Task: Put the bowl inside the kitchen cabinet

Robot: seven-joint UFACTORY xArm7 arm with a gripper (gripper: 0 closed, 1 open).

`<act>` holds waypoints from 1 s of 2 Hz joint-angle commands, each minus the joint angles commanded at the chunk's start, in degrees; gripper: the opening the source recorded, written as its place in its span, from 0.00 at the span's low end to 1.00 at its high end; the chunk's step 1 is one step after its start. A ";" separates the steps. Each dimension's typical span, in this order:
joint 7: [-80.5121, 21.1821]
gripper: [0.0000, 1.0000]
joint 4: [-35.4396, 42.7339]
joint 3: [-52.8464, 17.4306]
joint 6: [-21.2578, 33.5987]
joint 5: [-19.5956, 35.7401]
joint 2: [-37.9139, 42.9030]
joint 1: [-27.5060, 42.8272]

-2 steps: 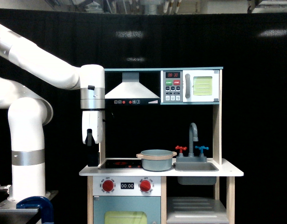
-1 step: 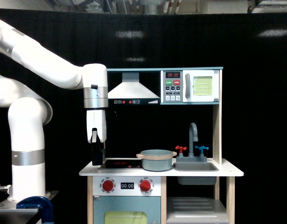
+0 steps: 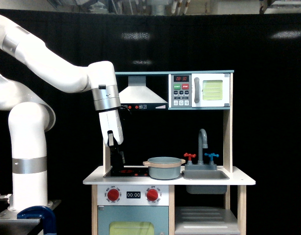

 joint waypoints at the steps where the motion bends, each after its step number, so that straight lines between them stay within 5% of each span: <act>1: -16.58 1.00 7.16 -11.31 -7.16 5.89 14.44 9.02; 2: -12.24 1.00 12.70 -9.44 -10.61 13.79 19.53 14.96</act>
